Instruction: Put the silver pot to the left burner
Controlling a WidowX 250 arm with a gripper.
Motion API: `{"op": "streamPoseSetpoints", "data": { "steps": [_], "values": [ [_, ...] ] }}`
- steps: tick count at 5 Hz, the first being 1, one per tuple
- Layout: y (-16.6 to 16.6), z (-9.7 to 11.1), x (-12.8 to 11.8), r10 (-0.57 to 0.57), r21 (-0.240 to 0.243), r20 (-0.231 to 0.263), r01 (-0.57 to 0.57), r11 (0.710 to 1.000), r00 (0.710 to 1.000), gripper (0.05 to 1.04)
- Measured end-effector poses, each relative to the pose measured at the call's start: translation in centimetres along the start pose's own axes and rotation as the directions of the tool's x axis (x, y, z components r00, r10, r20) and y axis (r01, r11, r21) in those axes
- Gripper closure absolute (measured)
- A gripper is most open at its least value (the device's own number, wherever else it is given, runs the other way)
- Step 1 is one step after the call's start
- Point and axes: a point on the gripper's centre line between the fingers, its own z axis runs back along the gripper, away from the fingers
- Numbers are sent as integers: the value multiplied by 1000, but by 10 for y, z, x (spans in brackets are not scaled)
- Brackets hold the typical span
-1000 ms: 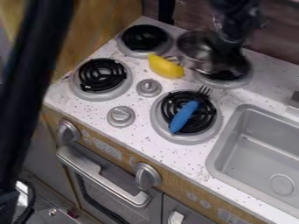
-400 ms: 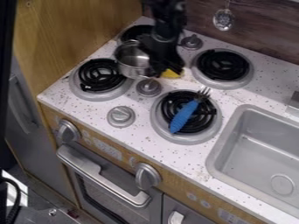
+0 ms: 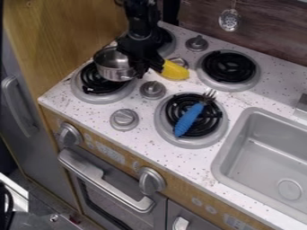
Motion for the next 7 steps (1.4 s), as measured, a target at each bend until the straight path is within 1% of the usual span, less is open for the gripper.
{"op": "streamPoseSetpoints", "data": {
  "steps": [1,2,3,4,5,6,7],
  "values": [
    [8,-9,1,14,-4,-16,-14,1000,1000,1004],
    [17,-14,-3,29,-6,-49,-29,1000,998,1004],
    [20,-16,-5,33,-5,-55,-34,999,998,1005],
    [24,-17,-17,37,16,-80,-36,999,996,1005],
    [24,-15,-27,48,22,-91,-46,999,995,1005],
    [24,-14,-28,48,20,-92,-47,999,995,983],
    [20,-12,-31,58,5,-92,-58,998,994,811]
  ]
}}
